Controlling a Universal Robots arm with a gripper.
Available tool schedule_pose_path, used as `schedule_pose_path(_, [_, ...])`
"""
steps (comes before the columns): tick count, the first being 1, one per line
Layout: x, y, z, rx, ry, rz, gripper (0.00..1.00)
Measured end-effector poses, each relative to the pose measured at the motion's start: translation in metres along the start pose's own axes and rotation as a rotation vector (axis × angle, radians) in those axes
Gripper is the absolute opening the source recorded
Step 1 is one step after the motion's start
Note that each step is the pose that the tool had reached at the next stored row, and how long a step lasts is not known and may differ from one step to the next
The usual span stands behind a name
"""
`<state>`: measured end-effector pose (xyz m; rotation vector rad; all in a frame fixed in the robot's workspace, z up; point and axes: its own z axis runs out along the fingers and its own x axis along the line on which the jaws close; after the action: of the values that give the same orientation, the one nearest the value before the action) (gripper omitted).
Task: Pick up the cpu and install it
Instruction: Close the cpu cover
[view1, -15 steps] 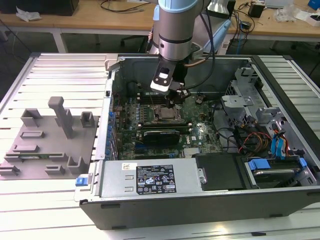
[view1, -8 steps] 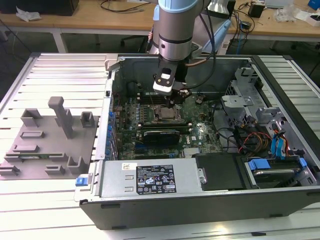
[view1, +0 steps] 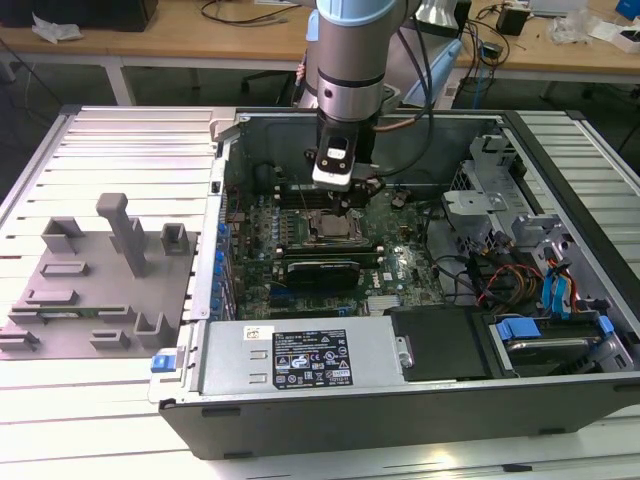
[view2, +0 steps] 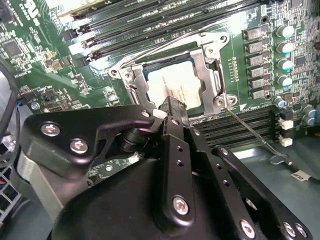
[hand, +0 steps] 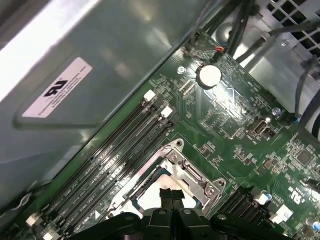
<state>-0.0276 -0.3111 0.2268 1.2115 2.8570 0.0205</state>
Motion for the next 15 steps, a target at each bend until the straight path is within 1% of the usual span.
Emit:
schedule_pose_path(3, [0.0000,0.0000,0.0000,-0.0009,0.0009,-0.036,0.11])
schedule_pose_path(6, [0.0000,0.0000,0.0000,-0.0027,0.0024,-0.093,0.11])
schedule_pose_path(10, [0.0000,0.0000,0.0000,-0.0044,0.0039,-0.148,0.11])
schedule_pose_path(15, [0.0000,0.0000,0.0000,-0.0058,0.0051,-0.194,0.11])
